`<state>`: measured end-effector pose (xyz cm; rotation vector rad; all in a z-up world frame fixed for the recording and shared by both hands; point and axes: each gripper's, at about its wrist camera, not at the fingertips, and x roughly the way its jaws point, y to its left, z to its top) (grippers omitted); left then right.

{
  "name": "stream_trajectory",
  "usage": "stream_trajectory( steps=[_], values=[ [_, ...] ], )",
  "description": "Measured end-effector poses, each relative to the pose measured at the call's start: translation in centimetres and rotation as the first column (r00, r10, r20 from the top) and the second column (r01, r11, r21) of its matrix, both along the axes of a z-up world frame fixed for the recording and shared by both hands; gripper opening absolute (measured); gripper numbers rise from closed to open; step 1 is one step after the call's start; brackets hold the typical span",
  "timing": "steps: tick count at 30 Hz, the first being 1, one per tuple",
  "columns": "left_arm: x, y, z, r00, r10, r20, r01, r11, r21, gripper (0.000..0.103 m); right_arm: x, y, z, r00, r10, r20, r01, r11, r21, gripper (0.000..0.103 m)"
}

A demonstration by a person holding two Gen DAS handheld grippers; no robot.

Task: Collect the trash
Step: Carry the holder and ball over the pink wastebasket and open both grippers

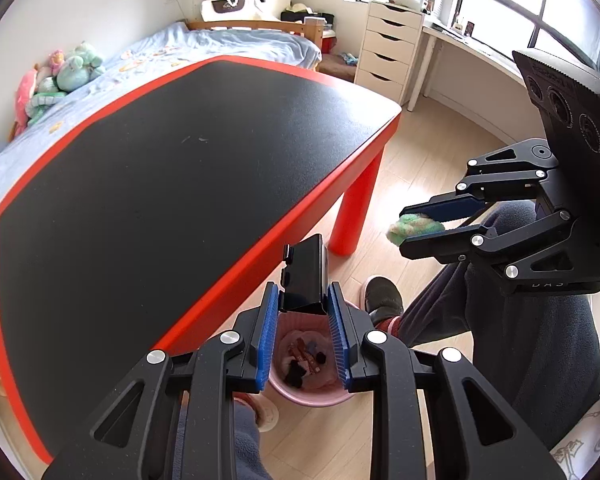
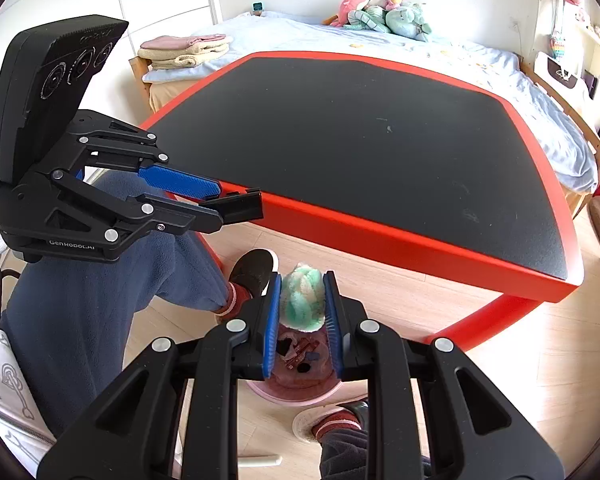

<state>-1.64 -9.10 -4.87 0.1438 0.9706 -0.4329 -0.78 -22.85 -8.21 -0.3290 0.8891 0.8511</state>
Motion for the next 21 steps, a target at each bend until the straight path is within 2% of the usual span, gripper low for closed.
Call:
stream_trajectory(
  steps=[12, 13, 15, 16, 17, 18, 20, 21],
  values=[
    [-0.3, -0.1, -0.7, 0.999, -0.022, -0.035, 0.021, 1.000, -0.016, 0.025, -0.7, -0.3, -0.5, 0.999, 0.010, -0.032, -0.010, 1.000, 0.013, 0.021],
    [-0.3, -0.1, -0.7, 0.999, -0.019, -0.033, 0.019, 1.000, -0.017, 0.025, -0.6, -0.3, -0.5, 0.999, 0.012, -0.030, -0.012, 1.000, 0.011, 0.024],
    [-0.4, 0.0, -0.9, 0.999, -0.014, -0.031, 0.013, 1.000, -0.021, 0.029, -0.5, -0.4, -0.5, 1.000, 0.008, -0.025, -0.008, 1.000, 0.007, 0.025],
    [-0.4, -0.1, -1.0, 1.000, -0.008, -0.030, 0.007, 1.000, -0.016, 0.041, -0.5, -0.4, -0.7, 1.000, 0.004, -0.026, -0.004, 1.000, 0.004, 0.042],
    [-0.4, 0.0, -1.1, 1.000, 0.003, -0.020, -0.003, 1.000, -0.016, 0.062, -0.4, -0.5, -0.8, 1.000, -0.005, -0.026, 0.005, 1.000, 0.003, 0.058],
    [-0.4, 0.3, -1.1, 1.000, 0.014, -0.010, -0.014, 1.000, -0.026, 0.070, -0.4, -0.6, -0.9, 1.000, -0.016, -0.027, 0.016, 1.000, 0.010, 0.081],
    [-0.4, 0.5, -1.2, 0.999, 0.033, -0.007, -0.034, 0.999, -0.035, 0.085, -0.3, -0.9, -1.1, 0.999, -0.028, -0.031, 0.029, 0.999, 0.025, 0.086],
    [-0.4, 0.6, -1.2, 0.999, 0.043, -0.003, -0.043, 0.999, -0.032, 0.087, -0.3, -0.8, -1.3, 0.999, -0.033, -0.037, 0.034, 0.999, 0.015, 0.089]
  ],
)
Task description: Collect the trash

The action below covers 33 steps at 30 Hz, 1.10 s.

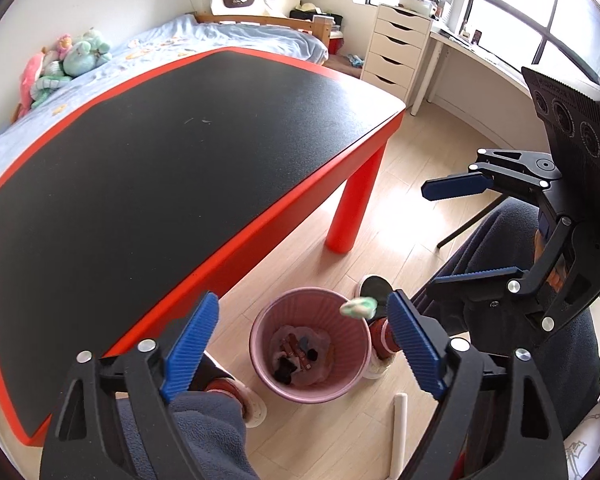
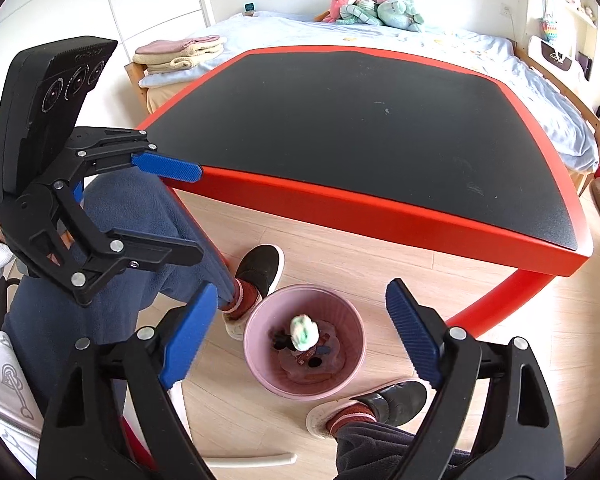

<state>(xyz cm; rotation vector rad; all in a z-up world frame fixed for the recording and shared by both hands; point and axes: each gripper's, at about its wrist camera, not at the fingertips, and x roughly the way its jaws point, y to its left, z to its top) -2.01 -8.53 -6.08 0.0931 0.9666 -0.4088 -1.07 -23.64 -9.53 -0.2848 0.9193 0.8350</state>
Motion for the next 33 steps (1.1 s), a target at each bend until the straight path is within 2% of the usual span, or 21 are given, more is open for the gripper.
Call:
stream_trajectory(
  steps=[7, 22, 27, 33],
  values=[
    [0.1, 0.5, 0.1, 0.999, 0.036, -0.006, -0.036, 0.999, -0.004, 0.095, 0.1, 0.0, -0.8, 0.999, -0.022, -0.034, 0.023, 1.000, 0.006, 0.094],
    [-0.4, 1.5, 0.8, 0.996, 0.084, -0.001, -0.084, 0.996, -0.021, 0.095, 0.2, -0.1, -0.1, 0.997, -0.066, -0.045, 0.067, 0.998, 0.019, 0.097],
    [-0.1, 2.4, 1.6, 0.993, 0.117, 0.024, -0.117, 0.993, -0.024, 0.095, 1.1, 0.1, 0.7, 0.993, -0.113, -0.040, 0.114, 0.993, 0.010, 0.097],
    [0.8, 3.7, 3.2, 0.983, 0.170, 0.069, -0.169, 0.985, -0.020, 0.095, 2.7, 0.4, 3.4, 0.991, -0.131, 0.004, 0.131, 0.990, 0.050, 0.099]
  ],
)
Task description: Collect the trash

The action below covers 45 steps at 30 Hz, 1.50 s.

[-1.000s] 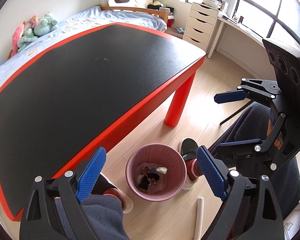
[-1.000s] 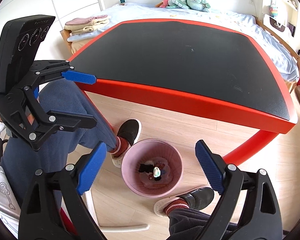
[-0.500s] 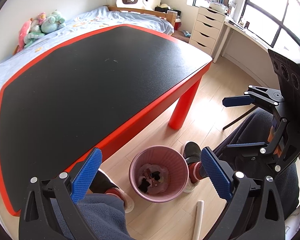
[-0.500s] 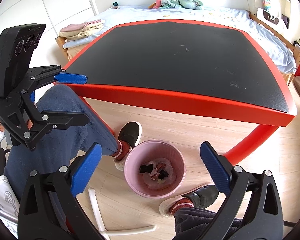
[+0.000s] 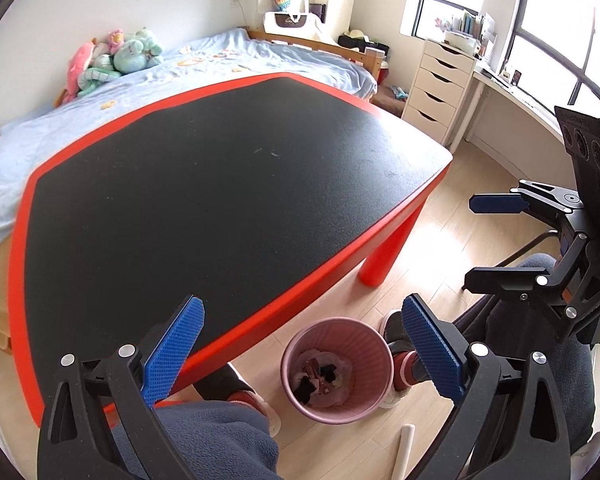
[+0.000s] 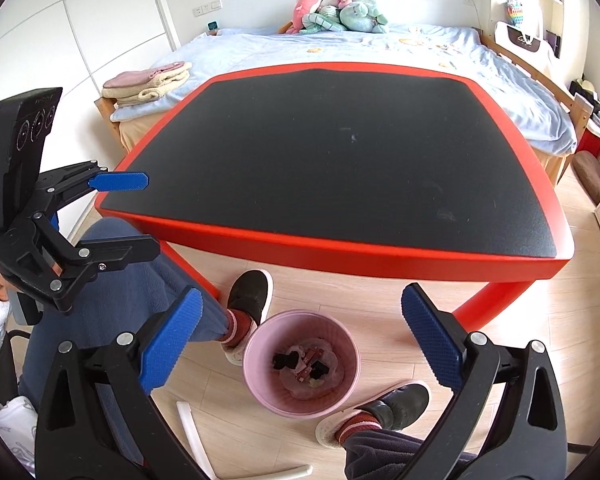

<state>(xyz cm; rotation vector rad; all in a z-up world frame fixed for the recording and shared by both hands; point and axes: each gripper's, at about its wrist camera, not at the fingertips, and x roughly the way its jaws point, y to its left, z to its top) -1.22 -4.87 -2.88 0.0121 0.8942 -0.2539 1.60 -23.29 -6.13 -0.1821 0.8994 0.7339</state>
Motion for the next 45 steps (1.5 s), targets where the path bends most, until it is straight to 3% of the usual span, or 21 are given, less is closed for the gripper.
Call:
stream_trajectory(
  steps=[11, 20, 31, 45],
  values=[
    [2.2, 2.7, 3.6, 0.992, 0.090, 0.093, -0.091, 0.996, 0.009, 0.095, 3.9, 2.0, 5.2, 0.993, -0.029, 0.114, 0.026, 0.999, 0.027, 0.099],
    [4.0, 4.4, 5.7, 0.978, 0.160, 0.133, -0.160, 0.987, -0.014, 0.095, 6.3, 3.8, 7.5, 0.984, -0.050, 0.169, 0.044, 0.998, 0.041, 0.099],
    [4.5, 5.2, 5.2, 0.965, 0.239, 0.113, -0.241, 0.971, 0.003, 0.097, 7.1, 4.7, 7.6, 0.984, -0.041, 0.171, 0.033, 0.998, 0.052, 0.099],
    [4.3, 5.4, 5.0, 0.962, 0.242, 0.130, -0.245, 0.970, 0.005, 0.097, 7.2, 5.2, 7.0, 0.986, -0.039, 0.162, 0.033, 0.999, 0.037, 0.099]
  ],
)
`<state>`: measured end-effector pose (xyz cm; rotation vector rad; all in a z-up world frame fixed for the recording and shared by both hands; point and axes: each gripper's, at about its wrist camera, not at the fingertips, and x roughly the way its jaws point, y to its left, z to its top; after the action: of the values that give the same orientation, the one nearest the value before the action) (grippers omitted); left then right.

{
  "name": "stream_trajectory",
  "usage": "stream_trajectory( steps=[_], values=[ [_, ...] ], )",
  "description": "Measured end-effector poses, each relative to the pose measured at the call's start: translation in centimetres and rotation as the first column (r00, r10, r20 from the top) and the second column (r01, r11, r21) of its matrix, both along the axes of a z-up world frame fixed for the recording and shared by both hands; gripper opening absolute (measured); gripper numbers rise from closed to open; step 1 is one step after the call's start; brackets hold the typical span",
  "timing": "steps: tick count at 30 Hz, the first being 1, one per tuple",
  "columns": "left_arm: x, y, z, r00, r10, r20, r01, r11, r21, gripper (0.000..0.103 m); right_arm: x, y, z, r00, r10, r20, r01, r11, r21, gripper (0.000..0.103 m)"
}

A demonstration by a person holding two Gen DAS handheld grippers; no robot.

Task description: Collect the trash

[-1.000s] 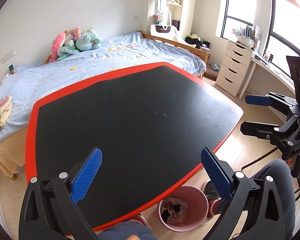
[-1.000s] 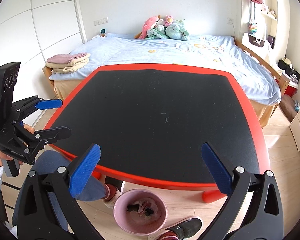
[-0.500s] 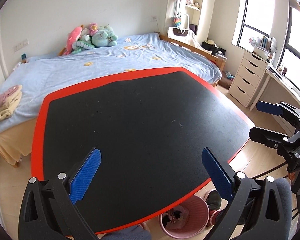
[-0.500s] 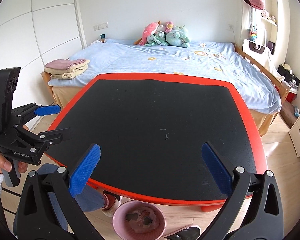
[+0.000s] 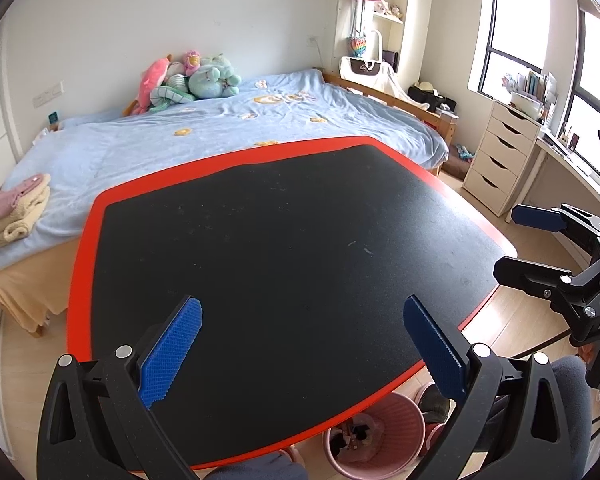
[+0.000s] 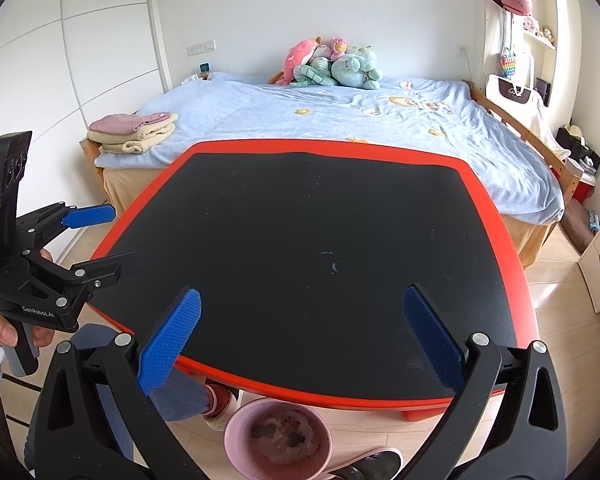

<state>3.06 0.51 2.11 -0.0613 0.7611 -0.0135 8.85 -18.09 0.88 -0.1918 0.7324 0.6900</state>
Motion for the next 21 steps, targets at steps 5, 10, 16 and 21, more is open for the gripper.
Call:
stream_trajectory(
  steps=[5, 10, 16, 21],
  values=[
    [-0.15, -0.03, -0.05, 1.000, -0.002, 0.001, 0.002, 1.000, 0.002, 0.097, 0.00, 0.05, -0.01, 1.000, 0.000, 0.002, 0.000, 1.000, -0.002, 0.099],
    [-0.14, -0.07, -0.06, 1.000, 0.001, 0.000, -0.001, 1.000, 0.002, 0.097, 0.05, 0.03, 0.00, 1.000, 0.001, 0.002, -0.001, 1.000, -0.003, 0.099],
    [-0.24, -0.21, 0.01, 1.000, 0.006, -0.001, -0.006, 1.000, 0.003, 0.097, 0.01, -0.01, 0.03, 1.000, -0.001, 0.003, 0.001, 1.000, -0.004, 0.099],
    [-0.06, -0.19, -0.11, 1.000, 0.010, -0.004, -0.010, 1.000, 0.004, 0.097, 0.02, -0.01, 0.02, 1.000, 0.000, 0.002, 0.000, 1.000, -0.004, 0.099]
  ],
)
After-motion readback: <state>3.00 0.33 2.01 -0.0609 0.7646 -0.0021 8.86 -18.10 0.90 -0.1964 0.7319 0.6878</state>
